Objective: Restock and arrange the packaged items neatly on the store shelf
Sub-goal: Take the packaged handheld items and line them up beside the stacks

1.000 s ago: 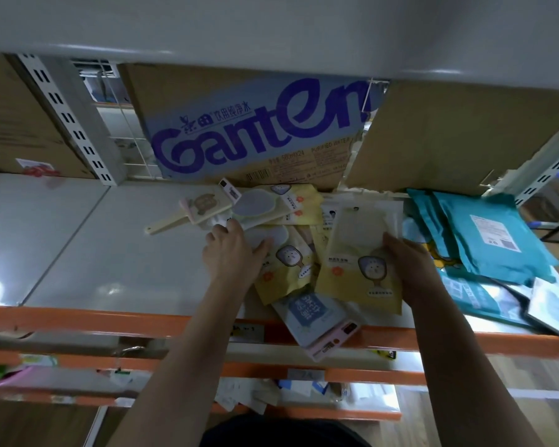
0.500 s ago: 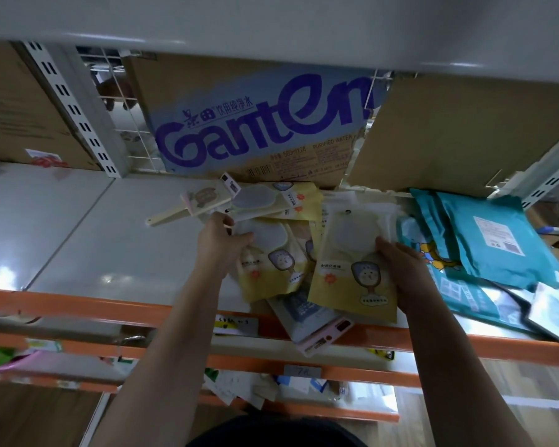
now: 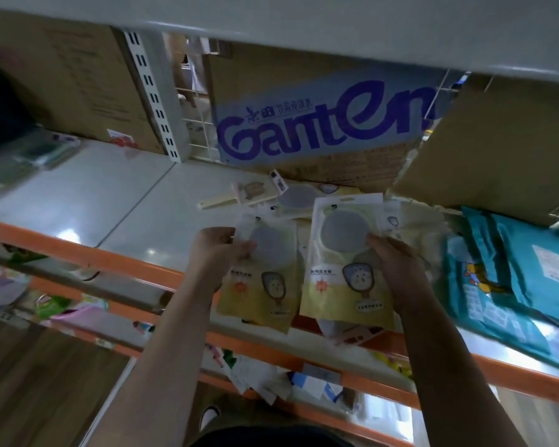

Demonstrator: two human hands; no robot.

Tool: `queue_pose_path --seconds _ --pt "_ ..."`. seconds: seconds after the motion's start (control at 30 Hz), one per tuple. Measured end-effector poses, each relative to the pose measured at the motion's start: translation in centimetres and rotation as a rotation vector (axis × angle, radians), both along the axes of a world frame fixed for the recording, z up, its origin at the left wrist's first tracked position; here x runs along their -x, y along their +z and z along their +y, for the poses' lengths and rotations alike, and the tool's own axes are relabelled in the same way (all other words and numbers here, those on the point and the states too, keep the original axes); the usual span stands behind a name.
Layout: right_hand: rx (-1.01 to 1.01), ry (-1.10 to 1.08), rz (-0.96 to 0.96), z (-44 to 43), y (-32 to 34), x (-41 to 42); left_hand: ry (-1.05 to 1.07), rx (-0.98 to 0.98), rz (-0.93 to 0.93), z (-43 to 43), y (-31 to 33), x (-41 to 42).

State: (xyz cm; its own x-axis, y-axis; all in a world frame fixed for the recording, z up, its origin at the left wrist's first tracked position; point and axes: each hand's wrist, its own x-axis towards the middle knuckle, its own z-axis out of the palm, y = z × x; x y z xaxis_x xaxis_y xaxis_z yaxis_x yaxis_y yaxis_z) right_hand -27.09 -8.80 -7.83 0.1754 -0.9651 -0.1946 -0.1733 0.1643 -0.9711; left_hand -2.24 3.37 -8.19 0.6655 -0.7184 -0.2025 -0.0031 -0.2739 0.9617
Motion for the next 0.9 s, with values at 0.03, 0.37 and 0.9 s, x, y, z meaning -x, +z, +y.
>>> queue_pose_path --seconds 0.03,0.37,0.9 --pt "0.014 0.013 0.029 0.2 0.0 -0.7 0.013 0.009 -0.014 0.7 0.0 -0.6" --pt "0.110 0.164 0.131 2.2 -0.1 -11.2 0.140 0.037 -0.080 5.0 -0.4 -10.7" --pt "0.042 0.095 -0.032 8.6 -1.4 -34.0 0.063 -0.097 -0.233 6.1 -1.1 -39.1"
